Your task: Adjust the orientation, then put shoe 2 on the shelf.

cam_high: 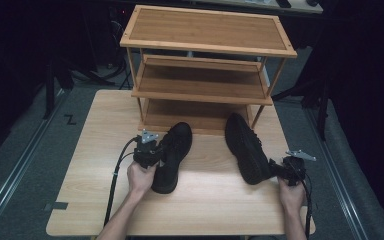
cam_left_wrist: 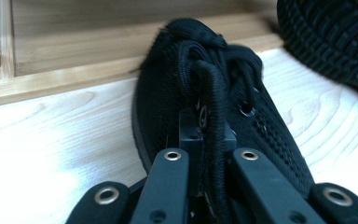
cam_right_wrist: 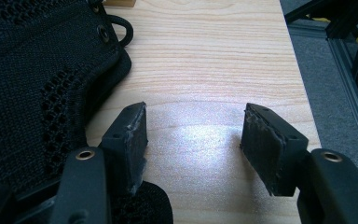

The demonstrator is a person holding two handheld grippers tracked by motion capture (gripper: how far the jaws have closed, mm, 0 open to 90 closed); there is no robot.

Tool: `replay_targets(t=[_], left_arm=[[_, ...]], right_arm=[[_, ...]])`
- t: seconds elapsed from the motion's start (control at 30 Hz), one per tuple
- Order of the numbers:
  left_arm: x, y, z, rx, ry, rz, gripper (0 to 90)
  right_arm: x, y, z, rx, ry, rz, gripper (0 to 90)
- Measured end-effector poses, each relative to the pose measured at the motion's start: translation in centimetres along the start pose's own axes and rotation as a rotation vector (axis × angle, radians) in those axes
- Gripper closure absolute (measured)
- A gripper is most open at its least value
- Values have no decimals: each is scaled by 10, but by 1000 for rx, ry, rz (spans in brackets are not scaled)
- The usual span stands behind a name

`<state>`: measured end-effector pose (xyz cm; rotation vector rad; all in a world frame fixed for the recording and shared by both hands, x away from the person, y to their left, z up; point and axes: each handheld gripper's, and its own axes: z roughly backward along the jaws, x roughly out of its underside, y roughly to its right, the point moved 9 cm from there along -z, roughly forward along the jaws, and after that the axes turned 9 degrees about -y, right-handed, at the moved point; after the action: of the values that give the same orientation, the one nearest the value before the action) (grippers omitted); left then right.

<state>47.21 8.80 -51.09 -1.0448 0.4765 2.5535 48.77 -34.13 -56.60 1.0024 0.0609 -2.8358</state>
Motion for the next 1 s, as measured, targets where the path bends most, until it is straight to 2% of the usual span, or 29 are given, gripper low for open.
replay_targets(t=[0.2, 0.3, 0.57, 0.63, 0.9, 1.0], left_arm=[[-9, 11, 1, 28, 32, -7, 885], [-16, 13, 0, 28, 42, -15, 885], [-29, 11, -3, 23, 46, 2, 885], [-35, 12, -6, 18, 44, -12, 885], [-49, 11, -15, 8, 44, -23, 885], [-58, 7, -21, 8, 47, 2, 884]], right_arm=[[0, 0, 0, 0, 0, 0, 408], [0, 0, 0, -1, 0, 0, 408], [0, 0, 0, 0, 0, 2, 407], [0, 0, 0, -1, 0, 2, 407], [0, -1, 0, 5, -2, 4, 406], [0, -1, -1, 4, -1, 10, 406]])
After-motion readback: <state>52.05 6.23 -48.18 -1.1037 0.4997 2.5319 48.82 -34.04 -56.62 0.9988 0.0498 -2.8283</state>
